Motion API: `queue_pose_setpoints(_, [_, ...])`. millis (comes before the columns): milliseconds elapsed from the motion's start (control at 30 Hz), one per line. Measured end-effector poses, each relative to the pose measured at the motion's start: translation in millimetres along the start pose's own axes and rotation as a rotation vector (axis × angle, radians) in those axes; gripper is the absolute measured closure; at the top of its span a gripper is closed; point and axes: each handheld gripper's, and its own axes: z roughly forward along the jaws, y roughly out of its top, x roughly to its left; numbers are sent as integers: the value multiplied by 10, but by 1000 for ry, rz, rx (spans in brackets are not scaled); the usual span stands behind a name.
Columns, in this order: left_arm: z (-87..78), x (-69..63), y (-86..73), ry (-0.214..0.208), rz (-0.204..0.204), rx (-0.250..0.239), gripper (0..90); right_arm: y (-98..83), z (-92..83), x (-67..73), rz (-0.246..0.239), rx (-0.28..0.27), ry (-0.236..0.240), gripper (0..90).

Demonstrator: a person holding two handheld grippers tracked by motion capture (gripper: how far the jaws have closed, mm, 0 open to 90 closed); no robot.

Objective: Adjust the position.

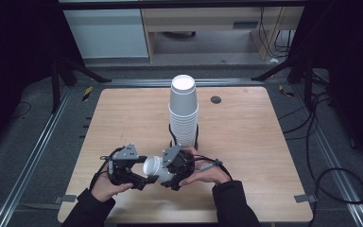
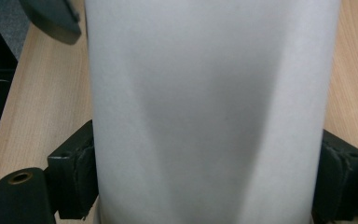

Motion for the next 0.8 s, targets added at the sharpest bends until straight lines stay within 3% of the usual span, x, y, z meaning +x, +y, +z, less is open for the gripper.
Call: queue_pose_setpoints(800, [64, 9, -11, -33, 1, 47, 183, 185, 100, 35, -81, 54, 26, 136])
